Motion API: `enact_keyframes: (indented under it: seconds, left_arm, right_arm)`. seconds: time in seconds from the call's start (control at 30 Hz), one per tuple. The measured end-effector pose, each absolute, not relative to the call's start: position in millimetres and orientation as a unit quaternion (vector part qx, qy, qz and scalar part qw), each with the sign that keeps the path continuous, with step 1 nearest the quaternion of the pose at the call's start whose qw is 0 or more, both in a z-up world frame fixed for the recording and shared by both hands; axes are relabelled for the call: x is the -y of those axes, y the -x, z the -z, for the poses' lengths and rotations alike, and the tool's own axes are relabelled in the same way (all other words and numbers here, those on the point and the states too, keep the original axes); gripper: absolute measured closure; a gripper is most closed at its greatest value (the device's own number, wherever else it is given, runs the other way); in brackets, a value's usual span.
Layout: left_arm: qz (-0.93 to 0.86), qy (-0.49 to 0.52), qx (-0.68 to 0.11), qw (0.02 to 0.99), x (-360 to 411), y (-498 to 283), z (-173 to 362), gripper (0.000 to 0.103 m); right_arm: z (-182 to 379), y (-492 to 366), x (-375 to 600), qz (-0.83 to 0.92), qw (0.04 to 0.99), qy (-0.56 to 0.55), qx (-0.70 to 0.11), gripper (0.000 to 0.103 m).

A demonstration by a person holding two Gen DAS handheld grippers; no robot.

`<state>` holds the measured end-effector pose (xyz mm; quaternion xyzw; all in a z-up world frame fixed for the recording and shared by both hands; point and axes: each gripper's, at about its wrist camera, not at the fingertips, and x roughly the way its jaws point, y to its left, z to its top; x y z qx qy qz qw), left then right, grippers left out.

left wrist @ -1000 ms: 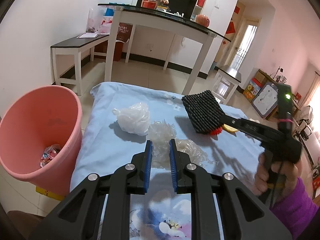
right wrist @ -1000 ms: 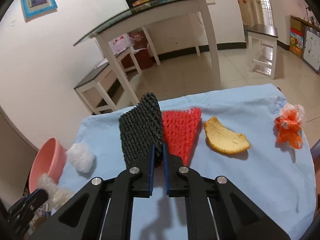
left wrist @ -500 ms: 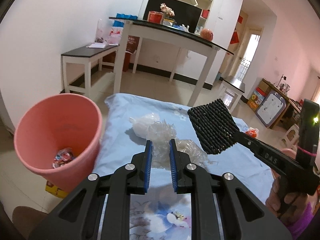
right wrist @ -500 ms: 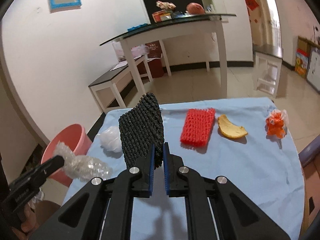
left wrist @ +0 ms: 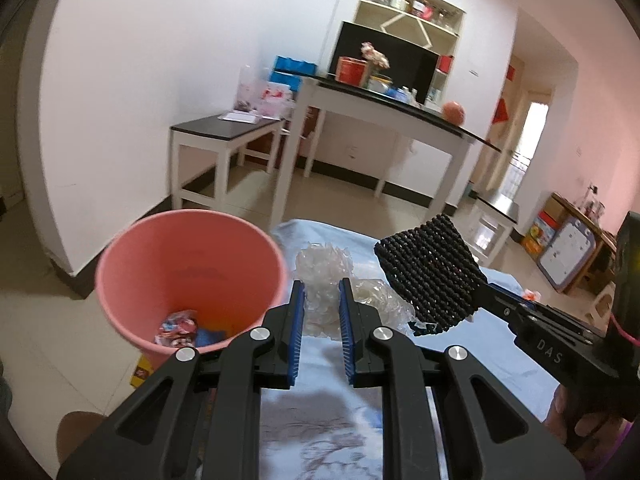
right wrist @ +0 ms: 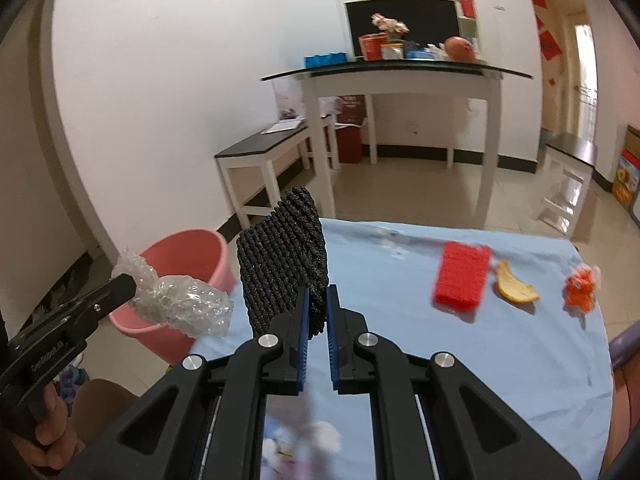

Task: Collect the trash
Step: 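Carry both items over the pink bucket and open both tools to drop them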

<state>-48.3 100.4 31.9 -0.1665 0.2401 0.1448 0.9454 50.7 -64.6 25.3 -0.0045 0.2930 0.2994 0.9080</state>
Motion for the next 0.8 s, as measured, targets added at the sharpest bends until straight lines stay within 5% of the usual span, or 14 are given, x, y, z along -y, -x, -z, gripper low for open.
enact_keyframes:
  seconds: [0.8]
  left_arm:
    - [-0.283, 0.177, -0.235, 0.913, -188, 82, -16, 0.086]
  right_arm:
    - [-22, -42, -73, -0.363, 0.882, 0.048, -0.296, 0.095]
